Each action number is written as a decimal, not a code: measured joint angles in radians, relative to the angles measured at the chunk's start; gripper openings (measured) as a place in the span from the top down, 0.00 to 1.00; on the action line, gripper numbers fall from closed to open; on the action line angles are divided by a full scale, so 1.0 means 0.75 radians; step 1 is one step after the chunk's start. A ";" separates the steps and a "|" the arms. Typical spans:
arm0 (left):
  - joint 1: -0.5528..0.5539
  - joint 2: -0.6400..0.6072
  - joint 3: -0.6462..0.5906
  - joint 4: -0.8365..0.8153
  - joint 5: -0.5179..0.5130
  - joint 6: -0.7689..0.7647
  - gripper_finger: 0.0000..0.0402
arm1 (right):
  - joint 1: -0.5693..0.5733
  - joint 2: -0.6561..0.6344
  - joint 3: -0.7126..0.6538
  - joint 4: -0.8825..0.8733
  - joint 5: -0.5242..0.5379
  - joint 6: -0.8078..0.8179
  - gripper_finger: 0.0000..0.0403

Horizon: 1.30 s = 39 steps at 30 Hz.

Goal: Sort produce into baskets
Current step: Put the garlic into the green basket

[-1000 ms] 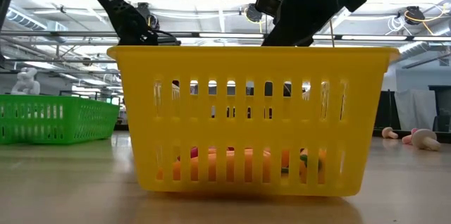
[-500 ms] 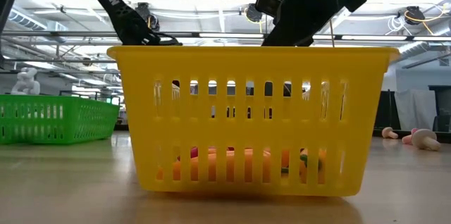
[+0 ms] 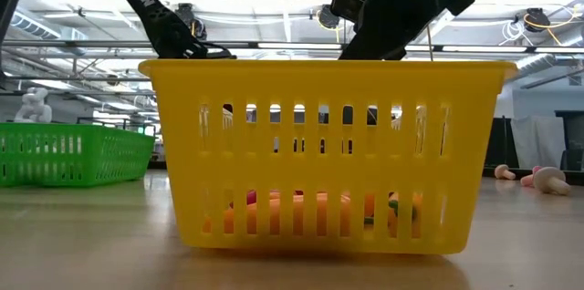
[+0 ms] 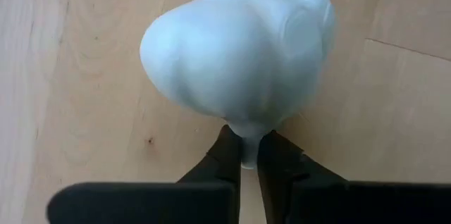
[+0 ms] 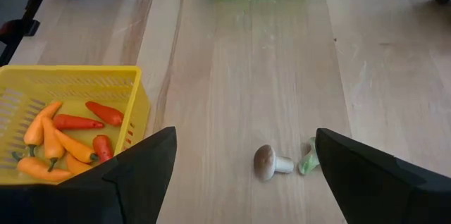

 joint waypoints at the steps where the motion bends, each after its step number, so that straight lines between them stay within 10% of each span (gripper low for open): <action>1: 0.000 -0.004 0.000 -0.002 0.000 0.000 0.94 | 0.000 0.000 0.000 0.000 0.000 0.003 0.18; 16: -0.163 -0.329 0.145 -0.613 -0.023 -0.170 0.96 | 0.010 -0.001 -0.001 0.038 0.001 0.024 0.18; 39: -0.946 -0.780 0.009 -1.064 -0.008 -0.765 0.97 | 0.066 -0.001 -0.001 0.115 0.000 0.023 0.18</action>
